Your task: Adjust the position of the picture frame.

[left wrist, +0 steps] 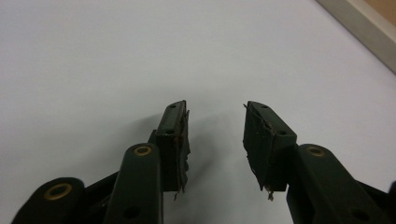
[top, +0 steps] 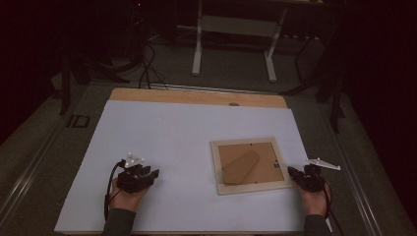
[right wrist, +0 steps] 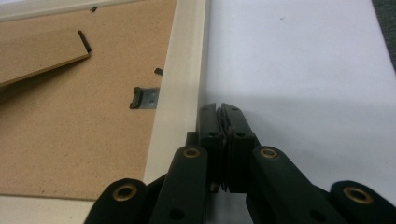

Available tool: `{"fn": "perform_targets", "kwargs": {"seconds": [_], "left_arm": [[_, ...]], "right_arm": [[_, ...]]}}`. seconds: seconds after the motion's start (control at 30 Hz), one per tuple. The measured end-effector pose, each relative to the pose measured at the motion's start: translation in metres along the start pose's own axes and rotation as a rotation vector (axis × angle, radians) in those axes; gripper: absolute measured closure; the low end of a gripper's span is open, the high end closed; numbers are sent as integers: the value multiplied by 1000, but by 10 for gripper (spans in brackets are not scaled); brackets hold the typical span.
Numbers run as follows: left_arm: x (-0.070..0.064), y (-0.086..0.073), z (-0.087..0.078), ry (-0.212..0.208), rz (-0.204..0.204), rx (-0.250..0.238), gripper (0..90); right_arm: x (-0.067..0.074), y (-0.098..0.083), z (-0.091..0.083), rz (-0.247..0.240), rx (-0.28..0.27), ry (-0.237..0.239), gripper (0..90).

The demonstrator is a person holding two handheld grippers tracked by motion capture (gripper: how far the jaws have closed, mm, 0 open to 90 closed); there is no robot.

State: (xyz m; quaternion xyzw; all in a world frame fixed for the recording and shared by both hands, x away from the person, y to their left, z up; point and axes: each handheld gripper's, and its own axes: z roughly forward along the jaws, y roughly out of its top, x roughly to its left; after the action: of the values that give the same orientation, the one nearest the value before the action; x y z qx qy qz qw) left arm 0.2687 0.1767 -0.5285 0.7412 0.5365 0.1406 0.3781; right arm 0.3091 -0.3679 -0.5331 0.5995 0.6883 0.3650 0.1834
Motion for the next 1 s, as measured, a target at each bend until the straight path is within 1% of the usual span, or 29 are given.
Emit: {"fn": "perform_targets", "kwargs": {"seconds": [0.1, 0.17, 0.3, 0.43, 0.5, 0.53, 0.57, 0.6, 0.7, 0.9, 0.93, 1.0], "left_arm": [[-7, 2, 4, -9, 31, 14, 618], [-11, 2, 5, -2, 53, 7, 618], [-17, 3, 6, -19, 81, 4, 645], [-21, 4, 8, -30, 103, 16, 712], [-22, 4, 9, -38, 116, 18, 762], [-22, 4, 9, -38, 116, 18, 789], [-23, 4, 10, -43, 126, 23, 789], [-24, 4, 11, -44, 128, 24, 843], [-25, 4, 11, -53, 134, 24, 898], [-36, 4, 15, -77, 161, 23, 900], [-38, 5, 16, -81, 174, 26, 900], [-43, 4, 17, -93, 186, 28, 900]], "right_arm": [[0, 1, 1, -1, 1, 6, 877], [1, 1, 1, 0, 2, 7, 877], [3, 2, 2, -4, 4, 9, 879], [6, 3, 4, -16, 7, 20, 890], [7, 3, 4, -16, 10, 24, 891], [7, 3, 4, -16, 10, 24, 891], [8, 3, 5, -20, 10, 27, 892], [9, 4, 5, -24, 12, 29, 893], [11, 4, 6, -27, 12, 32, 894], [16, 5, 9, -43, 17, 37, 895], [17, 5, 10, -45, 18, 38, 895], [20, 6, 11, -50, 21, 44, 895]]}}
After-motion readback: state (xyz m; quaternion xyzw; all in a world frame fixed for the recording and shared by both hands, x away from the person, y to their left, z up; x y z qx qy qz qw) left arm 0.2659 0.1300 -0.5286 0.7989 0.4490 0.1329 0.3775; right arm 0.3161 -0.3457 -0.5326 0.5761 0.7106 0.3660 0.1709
